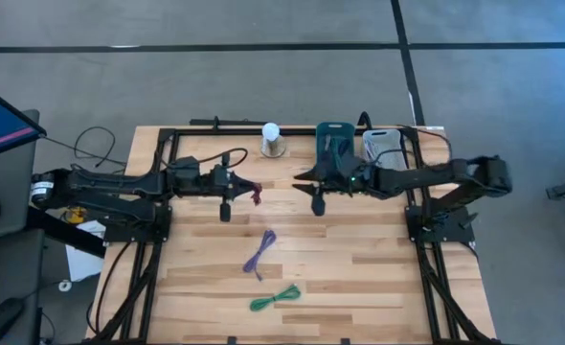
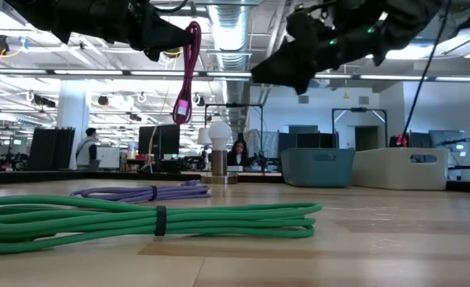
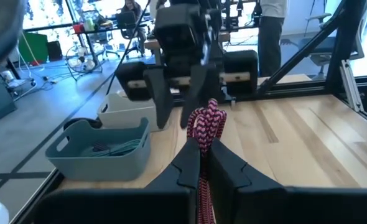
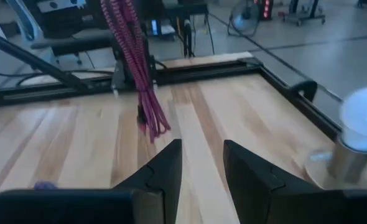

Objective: Pick & Place USB Port
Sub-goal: Put the braided red charger cable into the blue bin

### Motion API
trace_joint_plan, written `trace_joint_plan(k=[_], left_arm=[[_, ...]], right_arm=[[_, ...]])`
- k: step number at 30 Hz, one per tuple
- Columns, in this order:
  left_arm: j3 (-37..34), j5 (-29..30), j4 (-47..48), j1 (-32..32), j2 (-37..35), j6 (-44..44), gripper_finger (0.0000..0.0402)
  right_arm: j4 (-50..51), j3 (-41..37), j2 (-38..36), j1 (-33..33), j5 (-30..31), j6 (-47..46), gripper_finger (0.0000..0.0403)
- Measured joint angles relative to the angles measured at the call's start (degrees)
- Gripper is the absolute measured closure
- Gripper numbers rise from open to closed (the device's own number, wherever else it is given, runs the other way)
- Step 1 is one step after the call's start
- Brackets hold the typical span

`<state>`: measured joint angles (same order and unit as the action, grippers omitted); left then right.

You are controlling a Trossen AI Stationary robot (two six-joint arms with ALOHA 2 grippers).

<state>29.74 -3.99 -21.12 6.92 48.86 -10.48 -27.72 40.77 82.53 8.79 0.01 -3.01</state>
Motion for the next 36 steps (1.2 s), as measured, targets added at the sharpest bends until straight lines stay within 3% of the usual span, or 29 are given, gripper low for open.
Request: trace_joint_plan(k=[8,25,30,36], left_arm=[[0.00,0.02,0.02,0.00,-0.02,0.00,0.0392],[0.00,0.04,0.07,-0.06,-0.04,0.15,0.0391],[0.00,0.04,0.16,-0.04,-0.04,0.17,0.0392],[0.00,-0.09,0.26,-0.07,-0.07,0.20,0.0392]], right_arm=[[-11.14,4.12,11.50,-2.54,-0.15,-1.33,0.0289],[-11.30,18.27,25.07,-5.39,0.00,0.26,0.0224],[-11.58,20.30,26.36,-5.28,0.30,0.84,0.0254],[-11.53,20.59,26.29,-5.24,0.53,2.10,0.0345]])
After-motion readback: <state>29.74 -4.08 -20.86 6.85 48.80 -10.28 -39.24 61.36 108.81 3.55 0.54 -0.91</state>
